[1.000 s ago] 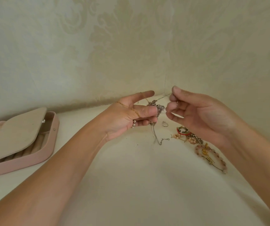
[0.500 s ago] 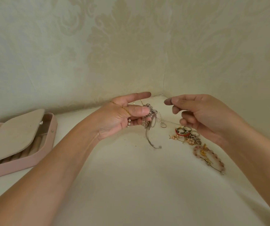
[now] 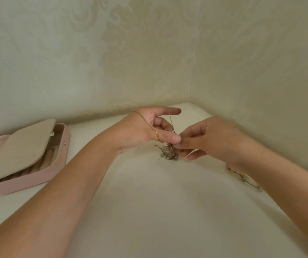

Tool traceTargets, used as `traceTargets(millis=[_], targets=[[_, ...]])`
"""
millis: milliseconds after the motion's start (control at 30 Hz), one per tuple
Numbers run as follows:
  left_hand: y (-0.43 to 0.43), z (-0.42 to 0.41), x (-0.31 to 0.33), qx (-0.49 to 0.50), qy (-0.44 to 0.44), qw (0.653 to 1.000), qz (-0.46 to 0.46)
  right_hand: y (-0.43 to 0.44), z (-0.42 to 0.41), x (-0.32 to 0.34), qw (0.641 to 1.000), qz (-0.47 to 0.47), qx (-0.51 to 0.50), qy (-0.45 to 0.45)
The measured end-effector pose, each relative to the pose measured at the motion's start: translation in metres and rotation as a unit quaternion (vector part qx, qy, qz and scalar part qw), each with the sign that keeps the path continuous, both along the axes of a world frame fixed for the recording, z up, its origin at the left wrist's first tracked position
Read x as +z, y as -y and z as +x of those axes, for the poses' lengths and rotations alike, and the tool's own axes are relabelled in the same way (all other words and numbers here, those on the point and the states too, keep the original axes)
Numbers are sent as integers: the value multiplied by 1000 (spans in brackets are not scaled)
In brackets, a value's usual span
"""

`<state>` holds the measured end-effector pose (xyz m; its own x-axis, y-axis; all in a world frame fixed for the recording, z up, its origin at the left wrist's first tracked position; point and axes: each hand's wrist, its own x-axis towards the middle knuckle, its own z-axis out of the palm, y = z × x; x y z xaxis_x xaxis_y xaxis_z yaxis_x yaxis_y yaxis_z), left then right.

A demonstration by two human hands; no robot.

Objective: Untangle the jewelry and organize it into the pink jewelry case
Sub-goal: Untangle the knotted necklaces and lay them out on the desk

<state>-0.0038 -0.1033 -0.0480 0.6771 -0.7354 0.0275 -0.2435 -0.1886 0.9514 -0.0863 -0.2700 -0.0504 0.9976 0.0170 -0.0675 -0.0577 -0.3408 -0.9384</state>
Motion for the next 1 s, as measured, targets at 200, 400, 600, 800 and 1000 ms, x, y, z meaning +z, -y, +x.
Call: traceTargets(millis=[200,400,600,800,1000], targets=[[-1,0,3,24,-7,999,-25,-16,3,-20,989,148,-8,-20],[1,0,-3,60,7,998,14,-19,7,-26,975,216,-45,1],[-8,9,-5,100,-30,994,14,-7,16,-27,984,169,-61,7],[-4,8,-13,93,-37,995,3,-4,19,-28,994,94,-49,-10],[-2,9,-15,87,-26,996,-9,-9,21,-30,982,182,-44,-20]])
